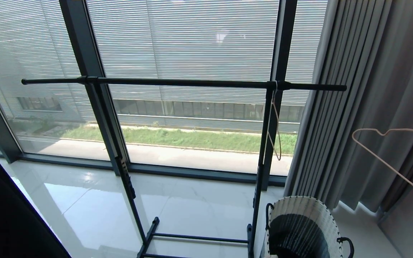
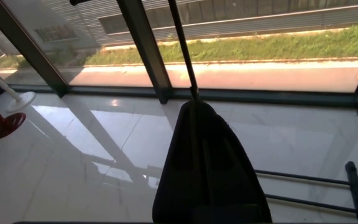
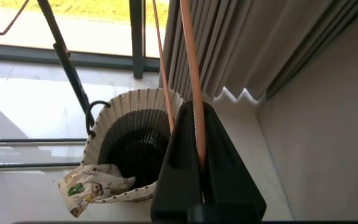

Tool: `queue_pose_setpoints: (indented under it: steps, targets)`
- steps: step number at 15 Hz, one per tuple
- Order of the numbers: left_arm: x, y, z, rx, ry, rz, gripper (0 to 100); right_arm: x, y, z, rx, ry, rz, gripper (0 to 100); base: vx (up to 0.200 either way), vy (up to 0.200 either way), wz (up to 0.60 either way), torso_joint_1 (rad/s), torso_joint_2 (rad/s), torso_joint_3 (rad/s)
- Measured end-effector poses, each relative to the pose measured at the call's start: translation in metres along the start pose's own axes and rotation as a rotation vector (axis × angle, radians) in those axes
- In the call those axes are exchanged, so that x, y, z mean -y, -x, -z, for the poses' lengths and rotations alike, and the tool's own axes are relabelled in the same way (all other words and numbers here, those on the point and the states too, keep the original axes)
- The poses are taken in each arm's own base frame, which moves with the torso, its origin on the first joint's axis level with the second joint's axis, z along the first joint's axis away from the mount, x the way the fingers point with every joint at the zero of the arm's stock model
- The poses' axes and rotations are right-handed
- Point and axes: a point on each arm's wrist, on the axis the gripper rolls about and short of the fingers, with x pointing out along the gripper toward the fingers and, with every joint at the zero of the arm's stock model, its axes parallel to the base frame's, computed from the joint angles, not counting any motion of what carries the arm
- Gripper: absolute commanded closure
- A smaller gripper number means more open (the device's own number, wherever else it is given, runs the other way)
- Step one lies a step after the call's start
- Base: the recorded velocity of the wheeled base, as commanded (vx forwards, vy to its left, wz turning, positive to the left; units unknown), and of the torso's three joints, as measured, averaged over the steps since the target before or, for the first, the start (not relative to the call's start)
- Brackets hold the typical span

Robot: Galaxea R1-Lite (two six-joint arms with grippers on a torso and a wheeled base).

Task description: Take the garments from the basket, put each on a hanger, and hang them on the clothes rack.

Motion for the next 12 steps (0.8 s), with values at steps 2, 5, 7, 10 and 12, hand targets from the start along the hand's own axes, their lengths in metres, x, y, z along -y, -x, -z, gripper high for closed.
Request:
queue_pose_setpoints:
  steps: [2, 5, 7, 10, 12]
  targets:
    - [-0.001, 0.002, 0.0, 0.009, 0.002, 0.0, 100, 0.0, 0.002, -0.001, 0.01, 0.001, 0.001, 100, 0.0, 0.2, 0.0, 0.002, 0.0, 0.0]
    - [-0.001, 0.004, 0.0, 0.012, 0.002, -0.002, 100, 0.0, 0.004, -0.002, 0.02, 0.0, -0.001, 100, 0.0, 0.2, 0.0, 0.004, 0.0, 0.001]
    - [-0.001, 0.005, 0.0, 0.016, 0.003, -0.003, 100, 0.0, 0.005, -0.003, 0.027, 0.0, 0.0, 100, 0.0, 0.2, 0.0, 0.005, 0.0, 0.0]
    - [-0.002, 0.005, 0.0, 0.016, 0.002, -0.003, 100, 0.0, 0.006, -0.008, 0.047, 0.0, 0.0, 100, 0.0, 0.2, 0.0, -0.001, 0.0, 0.001]
    - [-0.001, 0.004, 0.001, 0.011, -0.011, -0.001, 100, 0.0, 0.007, -0.012, 0.059, 0.001, -0.003, 100, 0.0, 0.2, 0.0, 0.005, 0.0, 0.002]
